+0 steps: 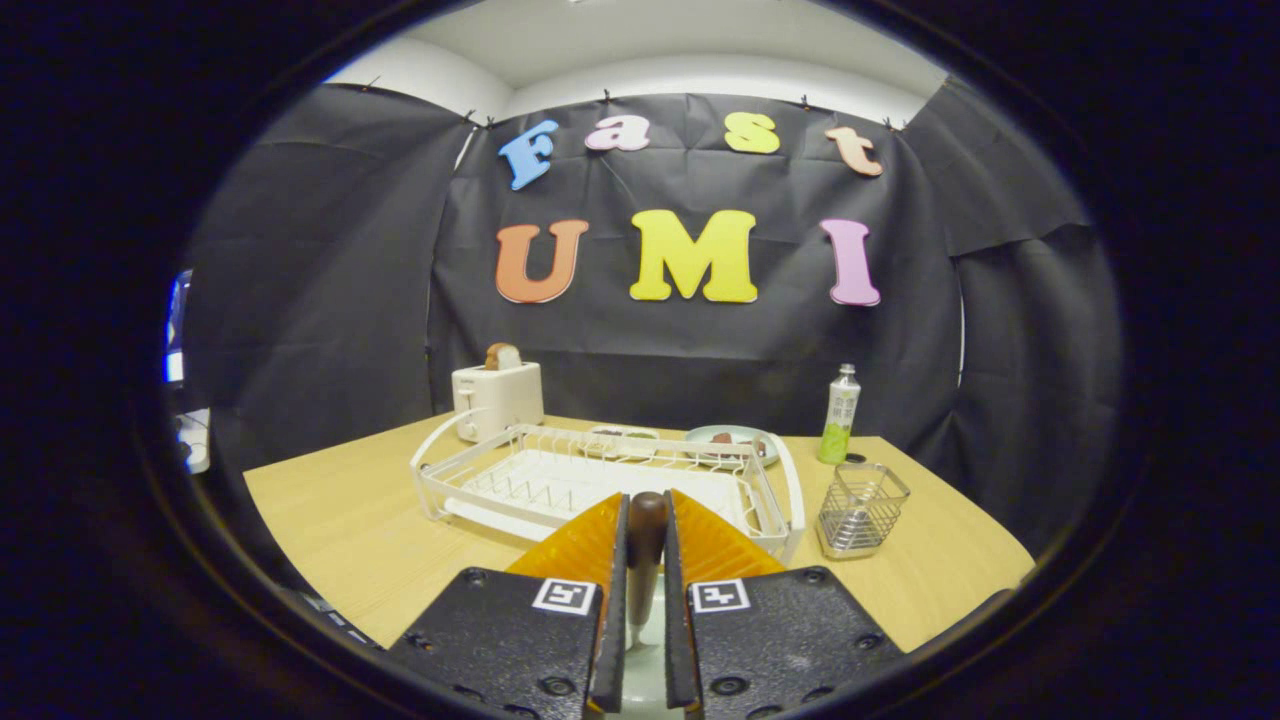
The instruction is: Take the plate from the dish rack, then take the spoon from the basket and place it into the plate.
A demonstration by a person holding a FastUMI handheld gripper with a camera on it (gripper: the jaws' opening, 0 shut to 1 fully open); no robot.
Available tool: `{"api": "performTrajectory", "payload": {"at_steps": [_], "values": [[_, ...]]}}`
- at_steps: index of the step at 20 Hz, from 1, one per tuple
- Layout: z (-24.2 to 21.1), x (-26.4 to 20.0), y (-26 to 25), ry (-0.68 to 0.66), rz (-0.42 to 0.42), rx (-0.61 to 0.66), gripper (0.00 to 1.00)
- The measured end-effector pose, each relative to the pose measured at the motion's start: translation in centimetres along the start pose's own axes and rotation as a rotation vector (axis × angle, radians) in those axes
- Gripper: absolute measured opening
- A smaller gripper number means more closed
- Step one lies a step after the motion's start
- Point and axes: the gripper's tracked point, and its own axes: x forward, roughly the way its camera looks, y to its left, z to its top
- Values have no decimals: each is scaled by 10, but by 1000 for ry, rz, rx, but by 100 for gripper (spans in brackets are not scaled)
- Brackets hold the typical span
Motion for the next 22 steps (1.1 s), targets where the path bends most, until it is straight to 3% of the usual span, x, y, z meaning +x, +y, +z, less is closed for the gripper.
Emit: {"api": "performTrajectory", "payload": {"at_steps": [2, 5, 8, 9, 13, 22], "values": [[4, -4, -19, 0, -31, 37, 25], [4, -19, -55, 33, -115, 102, 70], [22, -44, -63, -8, -122, 131, 81], [29, -53, -69, -28, -145, 125, 91], [42, -84, -70, -43, -194, 88, 96], [71, -158, -24, -89, -152, 37, 96]]}}
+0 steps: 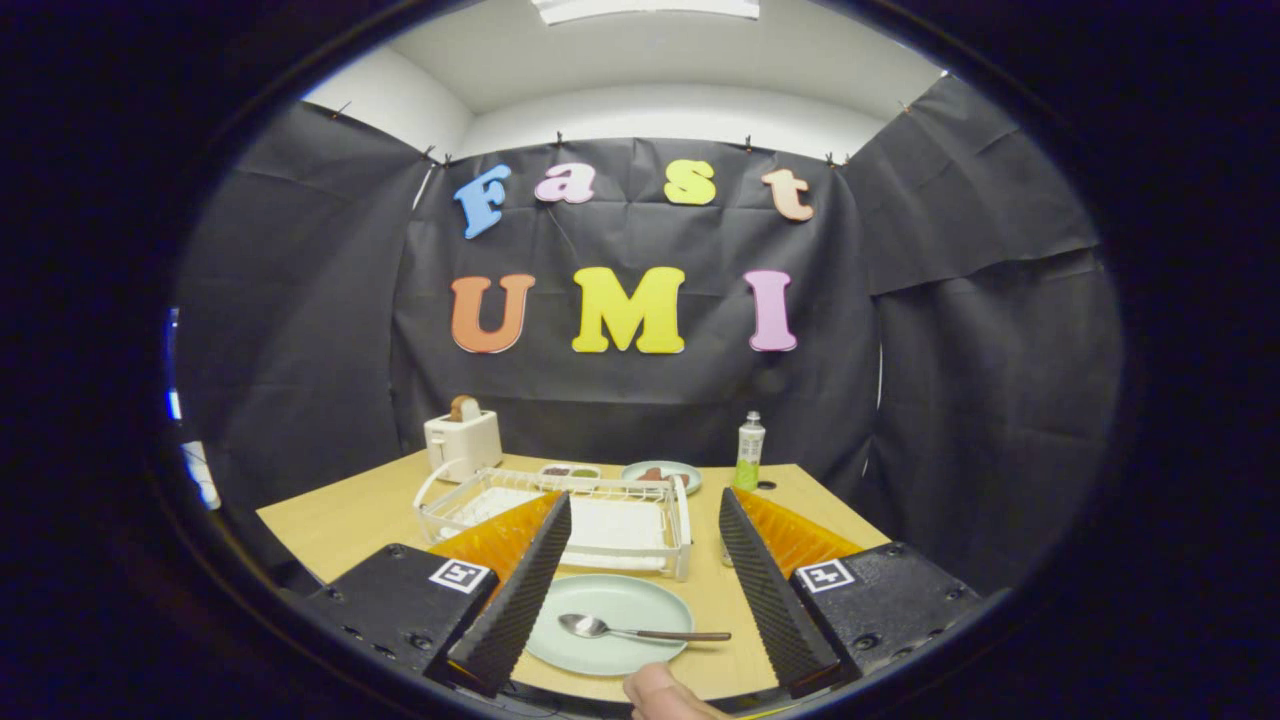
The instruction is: Take the plate from the dish rack, then take the spoon from the basket and place it into the plate.
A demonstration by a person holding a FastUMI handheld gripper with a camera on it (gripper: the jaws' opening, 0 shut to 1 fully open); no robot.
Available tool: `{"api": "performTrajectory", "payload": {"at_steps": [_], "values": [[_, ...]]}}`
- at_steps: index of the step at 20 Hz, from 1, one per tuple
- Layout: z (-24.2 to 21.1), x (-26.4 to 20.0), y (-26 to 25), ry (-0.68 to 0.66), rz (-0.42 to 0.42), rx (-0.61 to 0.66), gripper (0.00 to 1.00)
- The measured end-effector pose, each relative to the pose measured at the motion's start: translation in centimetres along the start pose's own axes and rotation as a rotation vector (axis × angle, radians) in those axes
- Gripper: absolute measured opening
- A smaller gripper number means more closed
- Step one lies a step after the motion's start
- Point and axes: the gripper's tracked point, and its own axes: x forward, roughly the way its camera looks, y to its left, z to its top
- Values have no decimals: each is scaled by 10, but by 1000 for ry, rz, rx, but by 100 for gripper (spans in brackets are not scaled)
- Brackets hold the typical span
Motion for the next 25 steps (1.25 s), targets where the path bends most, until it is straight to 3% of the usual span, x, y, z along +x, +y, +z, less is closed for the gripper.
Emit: {"api": "performTrajectory", "payload": {"at_steps": [9, 25], "values": [[-3, -35, -1, 54, -18, 44, 96], [9, -63, -20, 30, -26, 62, 96]]}}
